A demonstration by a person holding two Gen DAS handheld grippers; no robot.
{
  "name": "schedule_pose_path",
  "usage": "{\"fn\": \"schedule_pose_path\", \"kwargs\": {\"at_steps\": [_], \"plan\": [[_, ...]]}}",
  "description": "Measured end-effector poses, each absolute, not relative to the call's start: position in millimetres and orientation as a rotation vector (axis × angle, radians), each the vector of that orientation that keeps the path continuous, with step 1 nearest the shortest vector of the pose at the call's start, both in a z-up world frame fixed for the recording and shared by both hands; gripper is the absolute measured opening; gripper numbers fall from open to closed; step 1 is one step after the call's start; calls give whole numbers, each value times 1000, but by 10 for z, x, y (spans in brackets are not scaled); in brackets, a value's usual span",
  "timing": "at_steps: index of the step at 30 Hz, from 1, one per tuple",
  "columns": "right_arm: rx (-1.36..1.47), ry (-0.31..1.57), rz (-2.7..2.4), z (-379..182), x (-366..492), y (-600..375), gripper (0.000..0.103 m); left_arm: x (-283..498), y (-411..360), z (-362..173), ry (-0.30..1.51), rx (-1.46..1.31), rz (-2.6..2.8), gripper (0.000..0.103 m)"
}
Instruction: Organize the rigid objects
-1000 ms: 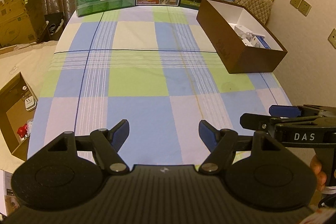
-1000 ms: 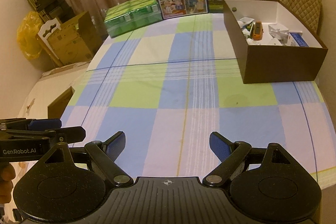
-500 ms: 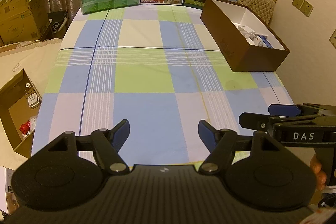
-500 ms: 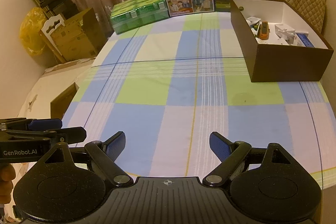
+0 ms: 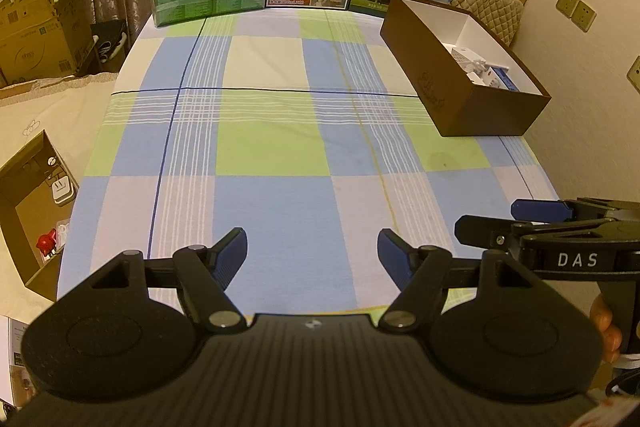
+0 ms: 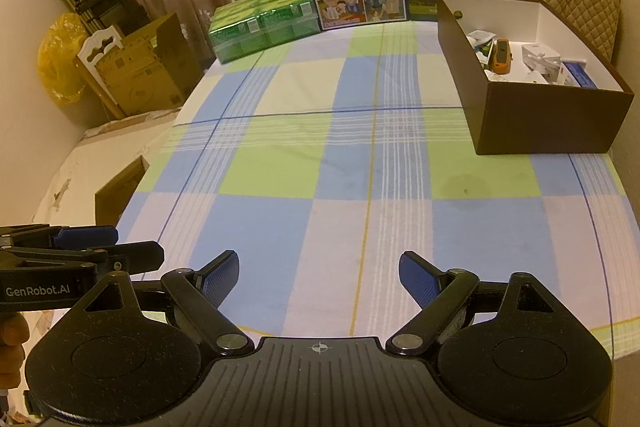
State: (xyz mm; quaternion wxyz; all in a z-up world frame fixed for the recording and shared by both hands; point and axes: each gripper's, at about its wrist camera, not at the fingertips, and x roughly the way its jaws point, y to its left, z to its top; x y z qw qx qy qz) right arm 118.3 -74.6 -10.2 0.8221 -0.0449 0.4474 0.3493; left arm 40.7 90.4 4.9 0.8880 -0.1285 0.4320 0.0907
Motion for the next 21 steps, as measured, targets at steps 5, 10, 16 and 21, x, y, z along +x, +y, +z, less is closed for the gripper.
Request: {"fn": "schedule_pose_path", "kwargs": {"at_steps": [5, 10, 16, 21], "plan": [[-94, 951, 743, -104, 1188, -758, 84, 409, 860, 53, 897, -263, 189, 69], [-90, 948, 741, -102, 1190, -824, 84, 419, 820, 61, 897, -259, 186, 69], [-89, 948, 740, -102, 1189, -848, 84, 419, 797, 61, 897, -259, 187, 69], [-89, 949, 741, -101, 1189, -851, 84, 422, 796, 60, 898, -260, 188, 69]]}}
